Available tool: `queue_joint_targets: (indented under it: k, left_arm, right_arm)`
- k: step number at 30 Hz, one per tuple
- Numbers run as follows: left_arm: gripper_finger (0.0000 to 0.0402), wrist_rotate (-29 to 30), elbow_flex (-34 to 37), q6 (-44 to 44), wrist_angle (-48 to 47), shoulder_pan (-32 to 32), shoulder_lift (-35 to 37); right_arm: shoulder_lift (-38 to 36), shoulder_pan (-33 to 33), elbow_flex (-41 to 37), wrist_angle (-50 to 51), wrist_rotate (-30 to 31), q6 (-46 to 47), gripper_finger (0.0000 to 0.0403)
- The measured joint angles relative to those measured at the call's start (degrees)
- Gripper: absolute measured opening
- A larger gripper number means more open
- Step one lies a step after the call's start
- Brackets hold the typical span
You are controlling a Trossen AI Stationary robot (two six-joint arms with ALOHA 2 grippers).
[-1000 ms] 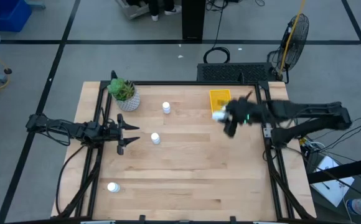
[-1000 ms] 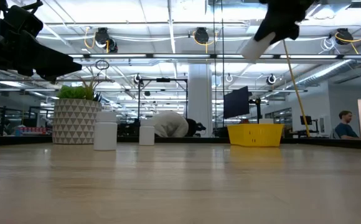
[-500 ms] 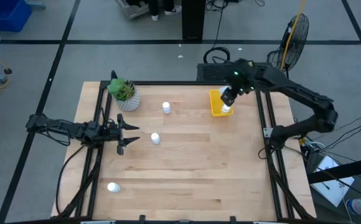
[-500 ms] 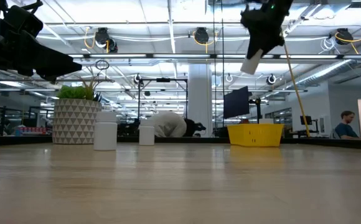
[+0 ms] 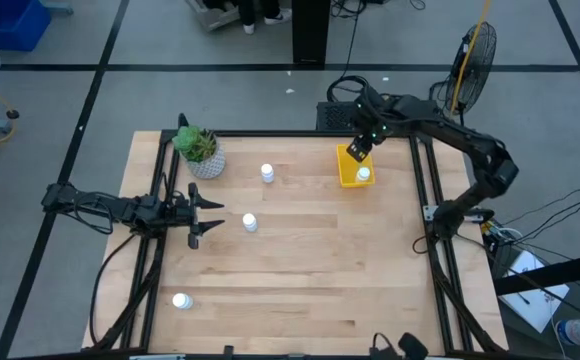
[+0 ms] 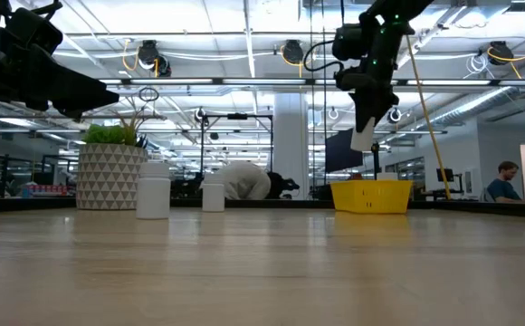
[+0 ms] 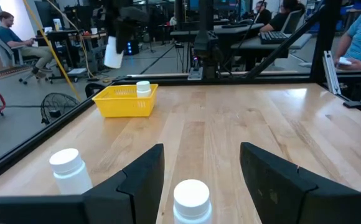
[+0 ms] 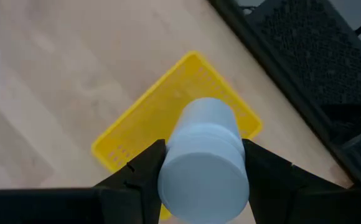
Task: Pick and place pill bottles into a basket
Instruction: Put the white medicine bottle into the yellow bin
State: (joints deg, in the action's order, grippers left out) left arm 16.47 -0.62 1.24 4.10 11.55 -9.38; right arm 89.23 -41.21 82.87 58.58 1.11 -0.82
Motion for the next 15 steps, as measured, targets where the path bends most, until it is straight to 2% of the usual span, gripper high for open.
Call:
queue_joint_targets:
  k: [6, 15]
  left_arm:
    - [0.0214, 0.00, 0.00, -0.01, 0.00, 0.00, 0.01]
    - [0.0214, 0.00, 0.00, 0.01, 0.01, -0.01, -0.01]
  right_arm:
    - [0.67, -3.23, -0.57, -1.99, -2.85, -0.52, 0.0164]
    - [0.72, -3.46, -6.54, -5.66, -4.89, -0.72, 0.0164]
